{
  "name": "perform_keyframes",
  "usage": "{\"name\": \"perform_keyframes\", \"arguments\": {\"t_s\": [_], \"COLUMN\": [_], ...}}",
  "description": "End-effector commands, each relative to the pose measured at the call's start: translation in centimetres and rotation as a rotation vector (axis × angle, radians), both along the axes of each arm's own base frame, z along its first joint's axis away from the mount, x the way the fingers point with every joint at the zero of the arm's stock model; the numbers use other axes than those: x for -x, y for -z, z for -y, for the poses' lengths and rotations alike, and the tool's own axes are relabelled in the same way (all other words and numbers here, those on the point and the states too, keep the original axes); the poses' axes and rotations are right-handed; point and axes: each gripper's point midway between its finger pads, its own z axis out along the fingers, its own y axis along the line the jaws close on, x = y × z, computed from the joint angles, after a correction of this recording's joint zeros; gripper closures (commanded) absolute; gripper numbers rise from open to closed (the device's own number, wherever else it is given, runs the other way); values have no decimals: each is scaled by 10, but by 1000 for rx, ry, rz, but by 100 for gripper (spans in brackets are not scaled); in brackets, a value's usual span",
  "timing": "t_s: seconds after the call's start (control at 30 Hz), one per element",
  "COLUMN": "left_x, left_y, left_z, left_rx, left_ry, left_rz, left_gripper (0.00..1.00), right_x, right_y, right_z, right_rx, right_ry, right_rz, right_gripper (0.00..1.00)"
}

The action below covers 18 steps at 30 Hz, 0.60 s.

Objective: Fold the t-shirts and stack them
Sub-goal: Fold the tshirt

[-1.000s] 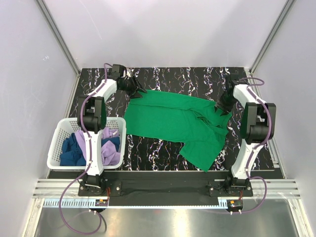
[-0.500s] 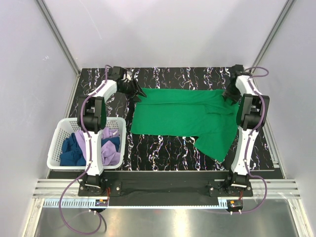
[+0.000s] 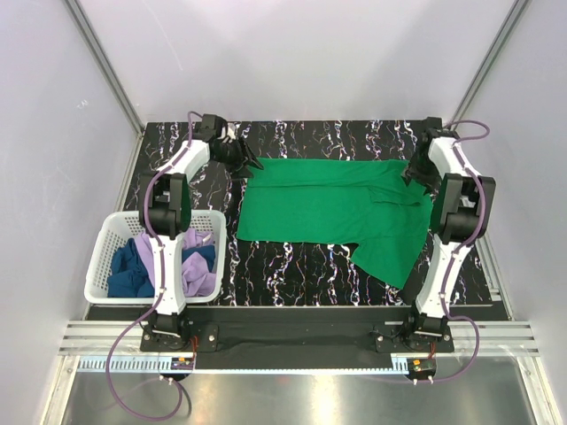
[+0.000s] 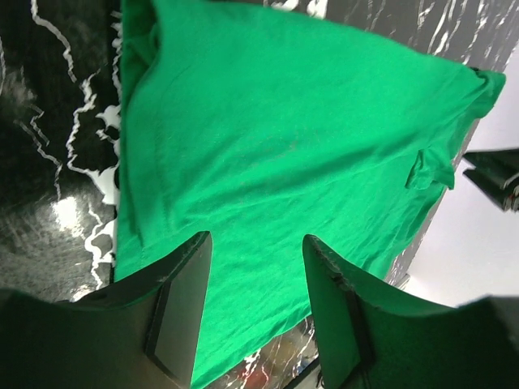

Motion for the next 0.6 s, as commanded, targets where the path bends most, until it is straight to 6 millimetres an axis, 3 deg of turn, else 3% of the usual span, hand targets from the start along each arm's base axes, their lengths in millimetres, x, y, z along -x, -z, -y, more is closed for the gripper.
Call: {"name": "perform_keyframes", "arguments": {"t_s": [0.0,0.13,0.37,0.57], "left_x": [-15,-24,-23,-30], "left_y": [-20,-22,20,51], "left_z": [6,8,8,-2], "left_rx": [2,8,5,-46], "left_ry": [-3,-11,-22,-22], "left_rz": [69,80,0,-41], "left_gripper": [46,47,51,51], "right_x": [7,11,16,3], "right_y": [-19,-5,26,43], "right_z": [17,11,14,25], "right_rx": [43,5,-18,-26], "right_ry": [43,24,57,57], "right_rz": [45,34,-11,-29], "right_gripper": [35,44,66,71]}}
